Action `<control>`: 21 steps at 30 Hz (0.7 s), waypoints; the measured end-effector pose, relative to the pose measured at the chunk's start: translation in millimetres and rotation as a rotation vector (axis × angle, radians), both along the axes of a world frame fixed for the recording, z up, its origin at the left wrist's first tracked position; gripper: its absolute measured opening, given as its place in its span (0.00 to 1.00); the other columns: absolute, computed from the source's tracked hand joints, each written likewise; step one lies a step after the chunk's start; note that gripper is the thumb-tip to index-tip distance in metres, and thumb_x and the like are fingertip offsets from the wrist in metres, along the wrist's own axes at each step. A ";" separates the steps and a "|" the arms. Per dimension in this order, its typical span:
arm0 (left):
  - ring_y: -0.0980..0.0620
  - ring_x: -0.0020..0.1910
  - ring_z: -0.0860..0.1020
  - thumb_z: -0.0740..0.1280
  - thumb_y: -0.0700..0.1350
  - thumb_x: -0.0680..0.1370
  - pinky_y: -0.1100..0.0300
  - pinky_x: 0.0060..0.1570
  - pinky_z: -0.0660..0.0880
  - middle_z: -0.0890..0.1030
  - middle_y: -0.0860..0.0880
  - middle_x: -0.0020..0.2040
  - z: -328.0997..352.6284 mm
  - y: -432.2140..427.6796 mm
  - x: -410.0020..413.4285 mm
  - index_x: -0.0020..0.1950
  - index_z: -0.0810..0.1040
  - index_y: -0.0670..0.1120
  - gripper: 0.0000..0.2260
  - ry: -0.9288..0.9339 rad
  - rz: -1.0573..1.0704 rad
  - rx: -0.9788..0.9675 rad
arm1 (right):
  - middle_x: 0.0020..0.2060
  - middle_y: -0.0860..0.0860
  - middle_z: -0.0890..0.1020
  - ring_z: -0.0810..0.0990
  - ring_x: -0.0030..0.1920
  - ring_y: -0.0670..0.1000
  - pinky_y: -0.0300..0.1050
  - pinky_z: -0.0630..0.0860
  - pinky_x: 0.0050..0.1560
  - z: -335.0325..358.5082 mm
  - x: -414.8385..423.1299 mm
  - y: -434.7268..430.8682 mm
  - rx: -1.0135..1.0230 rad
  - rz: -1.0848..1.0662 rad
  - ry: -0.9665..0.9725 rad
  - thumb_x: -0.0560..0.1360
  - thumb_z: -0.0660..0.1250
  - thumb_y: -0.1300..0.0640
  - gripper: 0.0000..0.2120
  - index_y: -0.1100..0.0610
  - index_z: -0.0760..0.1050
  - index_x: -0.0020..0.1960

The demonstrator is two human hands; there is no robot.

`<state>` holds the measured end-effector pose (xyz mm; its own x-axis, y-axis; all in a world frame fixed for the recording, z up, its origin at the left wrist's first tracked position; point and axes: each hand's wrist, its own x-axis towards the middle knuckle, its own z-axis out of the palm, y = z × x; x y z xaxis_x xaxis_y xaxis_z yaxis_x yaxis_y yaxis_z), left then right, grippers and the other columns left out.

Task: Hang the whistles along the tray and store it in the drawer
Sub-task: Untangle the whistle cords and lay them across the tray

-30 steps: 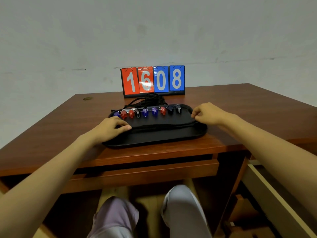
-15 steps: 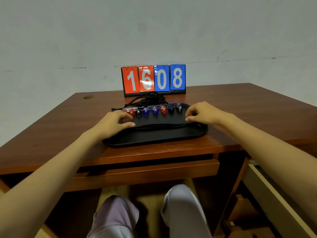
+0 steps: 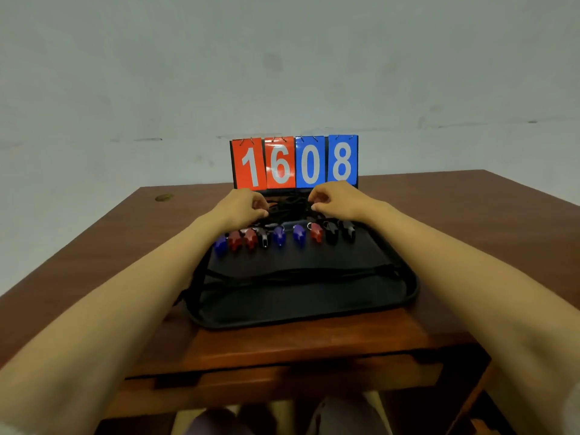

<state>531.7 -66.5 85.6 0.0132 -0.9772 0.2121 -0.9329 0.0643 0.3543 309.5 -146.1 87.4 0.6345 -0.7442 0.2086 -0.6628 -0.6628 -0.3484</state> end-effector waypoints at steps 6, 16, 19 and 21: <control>0.50 0.54 0.76 0.67 0.43 0.77 0.61 0.51 0.70 0.76 0.45 0.62 -7.2 -67.3 17.8 0.65 0.74 0.43 0.16 -0.030 0.025 0.133 | 0.61 0.54 0.77 0.75 0.60 0.52 0.42 0.70 0.58 -0.6 42.3 -60.0 -0.003 -0.016 0.091 0.77 0.66 0.56 0.16 0.56 0.73 0.64; 0.47 0.57 0.77 0.64 0.46 0.79 0.53 0.61 0.72 0.79 0.46 0.60 -45.8 -115.5 40.6 0.63 0.78 0.46 0.13 -0.077 -0.036 0.232 | 0.51 0.53 0.82 0.79 0.50 0.51 0.43 0.76 0.49 -29.7 87.4 -97.5 -0.119 -0.032 0.079 0.77 0.65 0.53 0.11 0.56 0.79 0.55; 0.45 0.60 0.76 0.61 0.44 0.80 0.50 0.63 0.72 0.78 0.44 0.63 -47.4 -119.3 48.9 0.64 0.77 0.45 0.14 -0.139 0.035 0.200 | 0.52 0.51 0.82 0.78 0.53 0.49 0.43 0.75 0.56 -18.1 80.4 -101.1 -0.027 -0.075 -0.231 0.77 0.65 0.53 0.11 0.57 0.80 0.55; 0.44 0.62 0.75 0.60 0.43 0.81 0.51 0.62 0.71 0.77 0.43 0.64 -48.0 -120.6 52.8 0.66 0.75 0.44 0.15 -0.145 0.076 0.190 | 0.53 0.50 0.81 0.77 0.54 0.47 0.40 0.72 0.57 -5.5 73.6 -97.7 0.101 -0.055 -0.398 0.76 0.67 0.55 0.11 0.58 0.80 0.55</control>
